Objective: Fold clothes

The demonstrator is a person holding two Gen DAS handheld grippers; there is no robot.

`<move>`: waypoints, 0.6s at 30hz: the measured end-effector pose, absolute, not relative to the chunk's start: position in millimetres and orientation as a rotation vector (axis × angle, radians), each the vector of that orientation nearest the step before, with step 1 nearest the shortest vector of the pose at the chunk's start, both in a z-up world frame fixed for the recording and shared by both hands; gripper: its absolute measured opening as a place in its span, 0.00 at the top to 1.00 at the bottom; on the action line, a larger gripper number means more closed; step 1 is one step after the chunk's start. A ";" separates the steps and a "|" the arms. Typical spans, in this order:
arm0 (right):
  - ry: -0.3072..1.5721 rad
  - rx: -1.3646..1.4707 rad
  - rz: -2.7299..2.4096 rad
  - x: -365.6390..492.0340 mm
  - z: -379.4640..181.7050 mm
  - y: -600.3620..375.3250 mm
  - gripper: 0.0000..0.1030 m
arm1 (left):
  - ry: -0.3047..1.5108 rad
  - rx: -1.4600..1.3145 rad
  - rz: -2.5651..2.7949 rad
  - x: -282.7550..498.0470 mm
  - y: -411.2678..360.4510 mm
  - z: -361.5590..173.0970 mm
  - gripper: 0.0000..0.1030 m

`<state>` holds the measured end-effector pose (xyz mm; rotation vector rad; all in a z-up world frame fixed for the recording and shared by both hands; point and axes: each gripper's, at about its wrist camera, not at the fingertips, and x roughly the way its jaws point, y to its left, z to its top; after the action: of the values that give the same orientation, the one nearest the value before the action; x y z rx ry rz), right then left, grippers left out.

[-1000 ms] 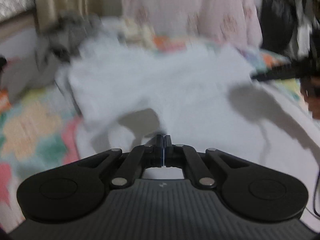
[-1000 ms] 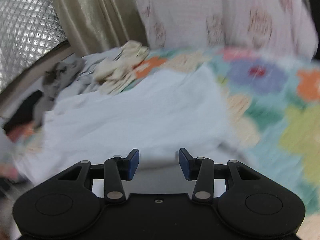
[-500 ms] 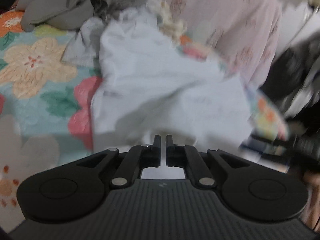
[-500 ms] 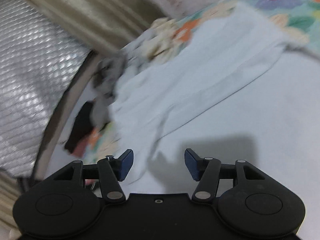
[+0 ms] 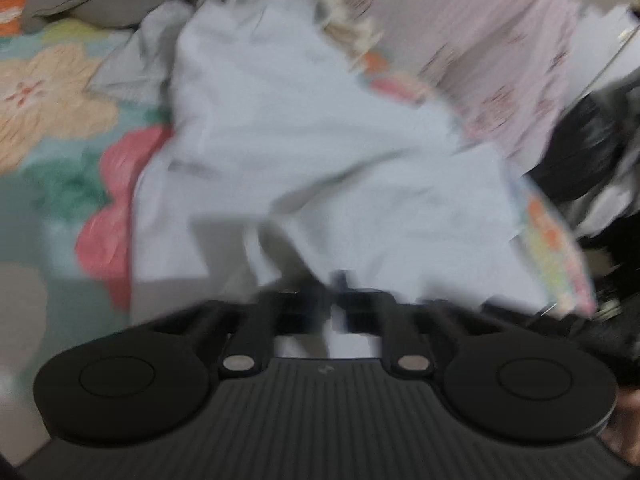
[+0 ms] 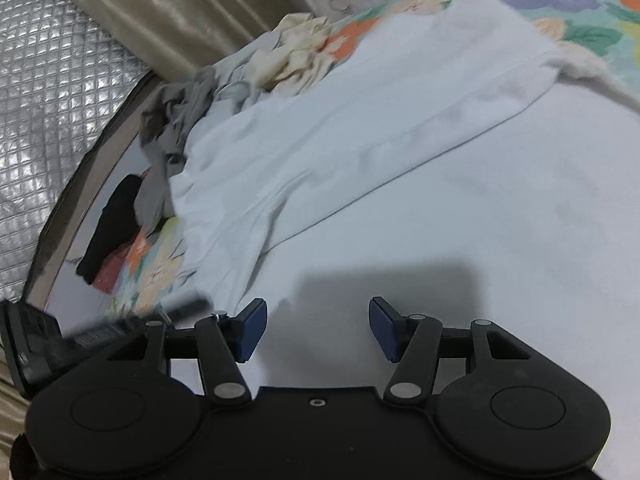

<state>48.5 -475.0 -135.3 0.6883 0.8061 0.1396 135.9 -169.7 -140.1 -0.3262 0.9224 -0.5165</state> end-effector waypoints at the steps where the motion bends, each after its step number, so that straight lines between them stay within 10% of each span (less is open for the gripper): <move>1: 0.798 0.688 0.122 47.0 -134.2 -479.3 0.40 | 0.895 -0.348 -0.522 128.2 -163.8 -131.7 0.96; 7: 0.727 0.708 0.011 39.1 -123.1 -516.1 0.39 | 0.845 -0.377 -0.612 93.8 -135.2 -98.8 0.91; 10: 0.708 0.731 -0.061 33.3 -123.5 -534.4 0.39 | 1.064 -0.265 -0.573 96.8 -144.8 -131.0 0.47; 18: 0.676 0.713 -0.165 27.7 -122.0 -554.1 0.39 | 0.960 -0.336 -0.548 107.8 -122.2 -111.8 0.42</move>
<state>27.7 -554.1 -122.1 0.7134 0.6763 -0.1650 107.8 -122.2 -111.8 -0.3356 0.9599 -0.5477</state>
